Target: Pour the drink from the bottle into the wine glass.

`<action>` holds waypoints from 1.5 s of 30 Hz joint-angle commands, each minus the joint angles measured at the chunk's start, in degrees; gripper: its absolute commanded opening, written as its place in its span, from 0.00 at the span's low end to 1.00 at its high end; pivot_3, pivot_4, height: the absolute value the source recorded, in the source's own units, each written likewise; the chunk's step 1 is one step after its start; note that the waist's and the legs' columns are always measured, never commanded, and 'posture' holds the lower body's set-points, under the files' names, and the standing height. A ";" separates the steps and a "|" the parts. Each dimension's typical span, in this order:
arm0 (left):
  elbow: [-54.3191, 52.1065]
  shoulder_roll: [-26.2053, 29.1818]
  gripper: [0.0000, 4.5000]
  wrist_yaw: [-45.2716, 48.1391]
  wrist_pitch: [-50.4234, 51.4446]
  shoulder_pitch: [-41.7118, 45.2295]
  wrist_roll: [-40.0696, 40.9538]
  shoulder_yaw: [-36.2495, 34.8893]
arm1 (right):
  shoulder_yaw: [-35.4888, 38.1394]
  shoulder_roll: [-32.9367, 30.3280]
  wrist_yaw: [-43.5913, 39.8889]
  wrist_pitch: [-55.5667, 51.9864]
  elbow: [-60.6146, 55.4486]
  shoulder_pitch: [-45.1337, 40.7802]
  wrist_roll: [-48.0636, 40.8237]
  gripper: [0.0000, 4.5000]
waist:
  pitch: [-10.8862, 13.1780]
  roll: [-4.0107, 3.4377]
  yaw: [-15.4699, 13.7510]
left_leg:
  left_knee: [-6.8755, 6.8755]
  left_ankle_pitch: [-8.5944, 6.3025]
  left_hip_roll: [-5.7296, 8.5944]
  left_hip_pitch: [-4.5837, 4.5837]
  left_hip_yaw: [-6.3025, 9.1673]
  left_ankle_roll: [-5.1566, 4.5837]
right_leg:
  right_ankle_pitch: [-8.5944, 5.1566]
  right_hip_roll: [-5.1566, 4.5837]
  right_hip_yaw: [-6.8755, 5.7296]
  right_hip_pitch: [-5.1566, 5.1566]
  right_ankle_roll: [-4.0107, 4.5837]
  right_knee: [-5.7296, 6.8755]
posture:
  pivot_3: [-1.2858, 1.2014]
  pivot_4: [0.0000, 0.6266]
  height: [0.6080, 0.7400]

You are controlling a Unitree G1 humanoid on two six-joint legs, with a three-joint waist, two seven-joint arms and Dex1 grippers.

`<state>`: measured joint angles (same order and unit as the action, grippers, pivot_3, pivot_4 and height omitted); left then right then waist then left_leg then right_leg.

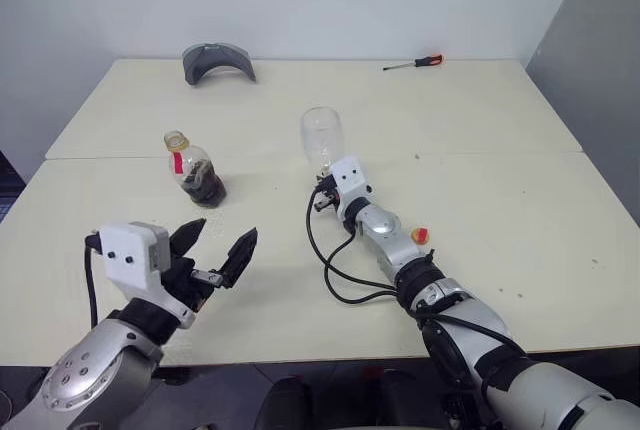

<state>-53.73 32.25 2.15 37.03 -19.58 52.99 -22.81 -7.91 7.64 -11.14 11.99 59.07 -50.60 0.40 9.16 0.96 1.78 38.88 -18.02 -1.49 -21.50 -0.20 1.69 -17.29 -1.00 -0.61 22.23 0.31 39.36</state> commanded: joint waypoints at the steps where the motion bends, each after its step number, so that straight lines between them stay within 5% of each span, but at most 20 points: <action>1: -0.64 -0.15 1.00 0.02 -0.80 0.94 -0.26 0.29 | 1.05 6.62 0.57 0.53 -0.10 -2.73 -1.18 0.04 | 0.00 0.00 0.00 | -0.01 0.00 0.00 0.00 0.00 0.00 | 0.00 0.00 0.00 0.00 0.00 0.00 | 0.52 0.24 1.00; 5: -0.21 -0.17 1.00 0.17 -0.72 1.70 -0.82 0.96 | 0.85 6.37 0.53 0.50 -0.32 -2.71 -1.35 0.04 | 0.00 0.00 0.00 | -0.01 0.00 0.00 -0.01 0.00 0.01 | 0.00 0.00 0.00 0.00 0.00 0.00 | 0.52 0.24 1.00; 18: -0.02 0.16 1.00 -3.90 2.25 8.31 0.63 4.00 | 0.17 3.76 -2.13 -0.73 -5.29 0.20 -1.77 0.99 | 0.02 -0.01 0.00 | -0.01 0.01 -0.01 -0.03 0.00 0.01 | 0.00 0.00 0.00 0.02 0.00 -0.01 | 0.52 0.24 1.00; 34: 3.29 -0.57 1.00 -5.15 3.84 15.67 0.17 7.65 | -1.30 -4.91 -13.68 -24.42 -41.77 15.16 -6.35 0.99 | 0.01 -0.01 -0.35 | -0.02 0.01 -0.01 -0.21 0.13 0.02 | 0.01 0.00 -0.12 0.05 -0.02 -0.21 | 0.52 0.24 1.00; 45: 6.70 -4.49 1.00 -3.62 -0.08 11.91 -8.48 10.23 | -0.21 -20.68 -20.53 -38.61 -69.84 27.85 -9.40 0.99 | 0.03 -0.02 -0.26 | -0.08 0.00 0.01 -0.24 0.14 0.00 | 0.00 0.01 -0.12 0.06 -0.03 -0.30 | 0.52 0.24 1.00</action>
<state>-46.60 28.36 -1.68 39.18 -7.29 47.21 -12.80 -9.91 -11.52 -29.86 -25.33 -5.32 -23.52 -7.30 9.20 0.94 1.52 38.79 -18.03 -1.47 -21.75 -0.06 1.68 -17.29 -0.99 -0.73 22.28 0.28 39.06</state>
